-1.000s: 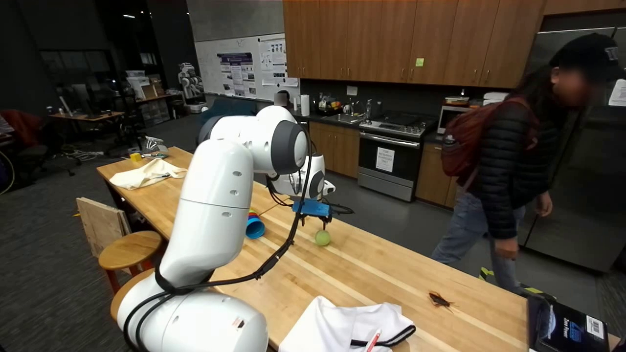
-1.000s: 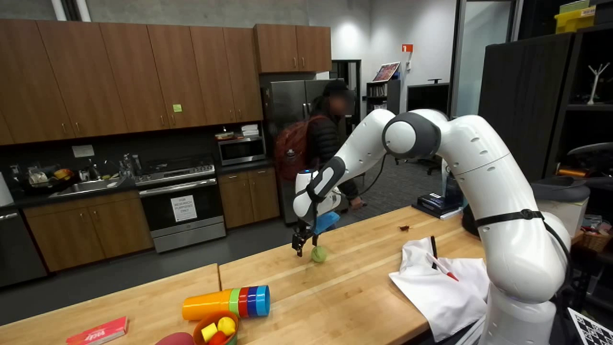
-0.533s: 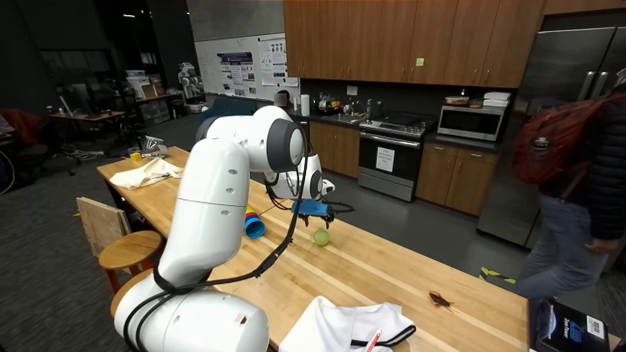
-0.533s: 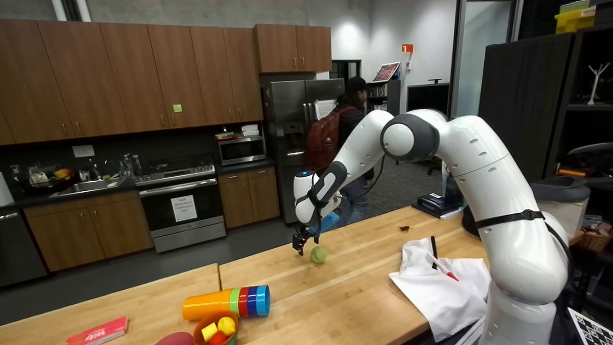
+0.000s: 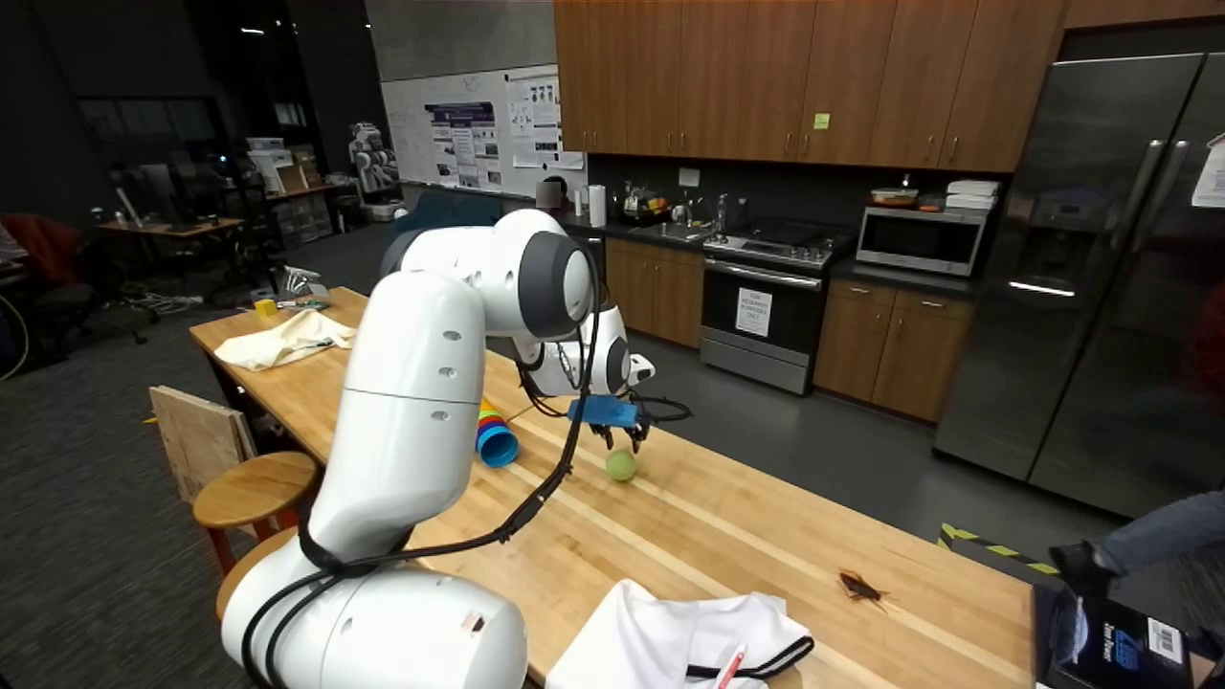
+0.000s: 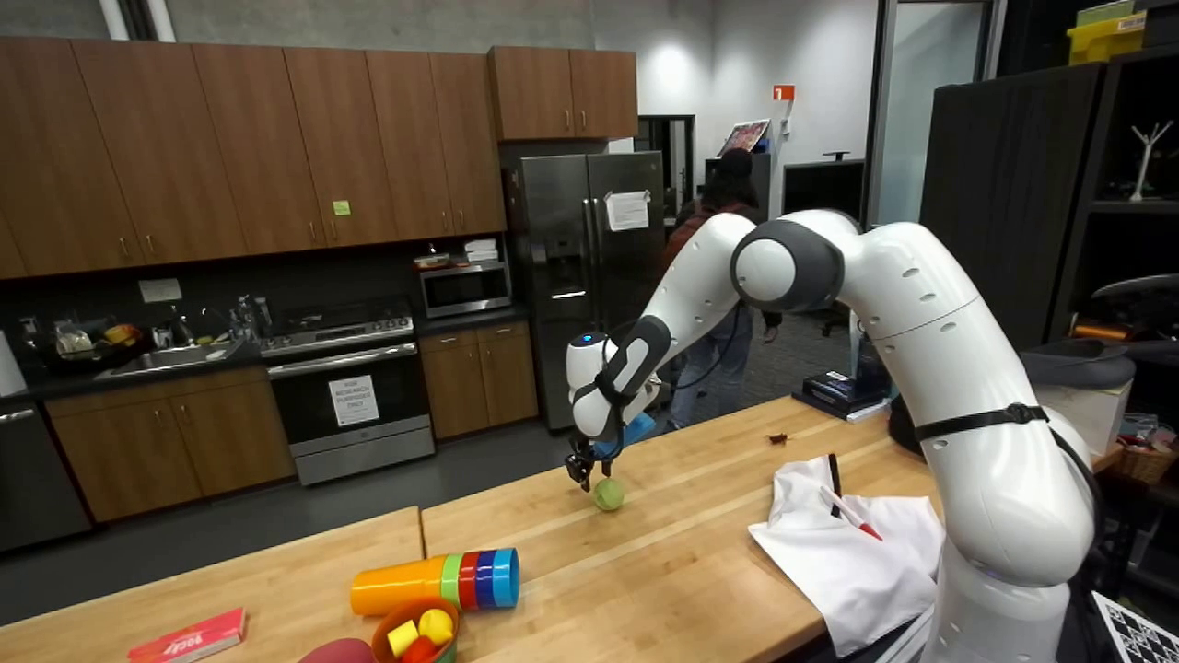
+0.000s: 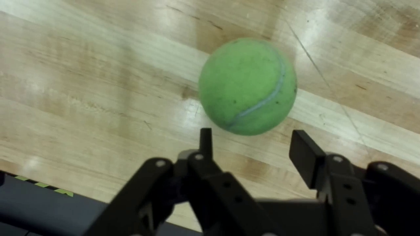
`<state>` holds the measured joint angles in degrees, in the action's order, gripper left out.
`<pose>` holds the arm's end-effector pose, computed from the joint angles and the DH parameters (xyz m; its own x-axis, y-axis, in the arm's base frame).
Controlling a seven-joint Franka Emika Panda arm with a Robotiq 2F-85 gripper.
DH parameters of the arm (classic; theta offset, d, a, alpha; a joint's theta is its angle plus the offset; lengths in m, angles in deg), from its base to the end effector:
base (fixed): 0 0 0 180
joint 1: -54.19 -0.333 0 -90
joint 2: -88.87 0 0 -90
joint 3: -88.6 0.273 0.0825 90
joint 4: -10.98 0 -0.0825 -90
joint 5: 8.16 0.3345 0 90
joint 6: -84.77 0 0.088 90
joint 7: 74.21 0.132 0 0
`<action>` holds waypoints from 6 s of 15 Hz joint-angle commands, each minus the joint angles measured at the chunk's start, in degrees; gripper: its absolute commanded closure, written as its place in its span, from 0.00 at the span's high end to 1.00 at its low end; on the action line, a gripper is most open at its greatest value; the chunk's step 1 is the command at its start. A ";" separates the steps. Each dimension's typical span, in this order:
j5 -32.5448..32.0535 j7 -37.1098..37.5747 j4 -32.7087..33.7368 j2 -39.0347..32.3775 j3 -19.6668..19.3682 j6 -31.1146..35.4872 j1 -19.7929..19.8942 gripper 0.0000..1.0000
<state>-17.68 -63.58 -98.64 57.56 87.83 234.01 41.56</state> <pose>0.5803 0.1235 0.1977 0.9742 0.1645 0.1543 0.1529 -0.9846 0.0841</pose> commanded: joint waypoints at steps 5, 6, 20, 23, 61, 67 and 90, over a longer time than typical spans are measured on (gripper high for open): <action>-2.37 4.10 -3.69 2.68 -2.31 2.24 -2.61 0.02; -2.70 4.44 -4.29 3.13 -2.59 2.02 -2.99 0.00; -0.38 4.91 -16.34 13.12 0.66 1.41 -1.85 0.00; 1.83 3.73 -18.15 15.41 2.13 0.90 -0.69 0.00; -8.14 3.32 -5.23 2.89 2.34 -3.95 -6.81 1.00; -7.61 2.98 -4.70 3.08 2.48 -9.19 -6.42 0.46; 2.85 24.17 -36.29 48.63 6.48 -16.18 3.31 0.40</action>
<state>-16.50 -40.13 -125.37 96.11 93.24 217.41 41.74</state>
